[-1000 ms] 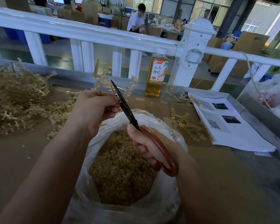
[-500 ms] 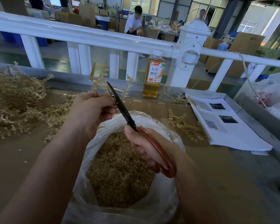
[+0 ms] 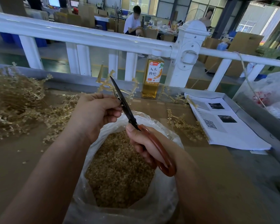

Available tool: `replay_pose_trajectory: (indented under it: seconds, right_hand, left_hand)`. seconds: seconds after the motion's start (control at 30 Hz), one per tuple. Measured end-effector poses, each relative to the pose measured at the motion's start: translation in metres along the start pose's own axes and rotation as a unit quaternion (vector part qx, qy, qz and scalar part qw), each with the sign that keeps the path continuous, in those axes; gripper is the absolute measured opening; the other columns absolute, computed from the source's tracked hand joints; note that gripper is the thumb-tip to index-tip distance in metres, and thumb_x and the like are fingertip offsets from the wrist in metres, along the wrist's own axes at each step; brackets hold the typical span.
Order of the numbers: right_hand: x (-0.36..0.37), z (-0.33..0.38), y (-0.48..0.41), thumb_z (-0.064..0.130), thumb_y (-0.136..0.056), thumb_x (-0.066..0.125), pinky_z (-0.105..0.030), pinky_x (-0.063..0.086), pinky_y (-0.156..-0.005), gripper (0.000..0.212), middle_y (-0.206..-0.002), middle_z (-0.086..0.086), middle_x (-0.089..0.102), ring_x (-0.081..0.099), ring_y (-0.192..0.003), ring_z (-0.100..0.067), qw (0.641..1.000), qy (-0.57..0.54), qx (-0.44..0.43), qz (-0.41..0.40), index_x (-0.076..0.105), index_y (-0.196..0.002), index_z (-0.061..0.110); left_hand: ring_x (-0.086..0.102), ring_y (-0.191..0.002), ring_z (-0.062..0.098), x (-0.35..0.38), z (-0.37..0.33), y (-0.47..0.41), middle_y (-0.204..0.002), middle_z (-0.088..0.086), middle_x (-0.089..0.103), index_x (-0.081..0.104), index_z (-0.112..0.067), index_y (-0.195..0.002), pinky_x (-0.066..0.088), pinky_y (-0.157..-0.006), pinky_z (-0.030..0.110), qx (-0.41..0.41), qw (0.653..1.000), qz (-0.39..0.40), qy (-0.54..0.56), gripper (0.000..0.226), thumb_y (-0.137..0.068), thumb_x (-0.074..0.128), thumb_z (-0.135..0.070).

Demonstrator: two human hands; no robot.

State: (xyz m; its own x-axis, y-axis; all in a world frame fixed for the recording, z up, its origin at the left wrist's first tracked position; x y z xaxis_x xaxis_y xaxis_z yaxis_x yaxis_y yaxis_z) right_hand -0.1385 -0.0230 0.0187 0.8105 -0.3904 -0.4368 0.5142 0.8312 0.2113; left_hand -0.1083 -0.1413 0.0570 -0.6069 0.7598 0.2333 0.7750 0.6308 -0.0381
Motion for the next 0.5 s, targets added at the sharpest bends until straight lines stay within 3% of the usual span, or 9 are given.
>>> replay_pose_trajectory:
  seconds: [0.27,0.5]
  right_hand:
    - [0.002,-0.004,0.000,0.060,-0.087,0.040,-0.024,0.034,-0.046,0.032,-0.062,0.003,0.044,0.039,-0.047,-0.008,0.999,-0.040,0.009,0.004,0.044,-0.071,0.033]
    - [0.003,-0.009,-0.003,0.067,-0.076,0.040,-0.021,0.034,-0.044,0.035,-0.060,0.006,0.044,0.041,-0.033,0.001,0.999,-0.042,0.027,0.007,0.042,-0.068,0.034]
  left_hand:
    - [0.051,-0.037,0.008,0.000,0.000,0.000,-0.044,0.002,0.058,0.057,0.002,-0.065,0.040,-0.037,0.014,-0.007,1.000,0.008,0.014,0.019,-0.082,0.052,0.007]
    - [0.050,-0.036,0.008,-0.001,0.000,0.001,-0.043,0.002,0.057,0.056,0.001,-0.061,0.039,-0.036,0.014,-0.004,1.000,0.002,0.017,0.023,-0.083,0.052,0.005]
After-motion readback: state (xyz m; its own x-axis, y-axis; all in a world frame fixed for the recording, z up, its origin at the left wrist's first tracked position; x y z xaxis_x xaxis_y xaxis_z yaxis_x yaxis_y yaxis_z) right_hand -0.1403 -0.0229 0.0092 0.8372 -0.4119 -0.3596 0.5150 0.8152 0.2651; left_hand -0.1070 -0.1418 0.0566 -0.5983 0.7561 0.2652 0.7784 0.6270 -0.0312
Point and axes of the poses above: each hand's wrist, its own y-axis away from the middle knuckle, its own x-axis out of the palm, z = x × y, the point moved 10 cm from there along -y, towards the middle knuckle
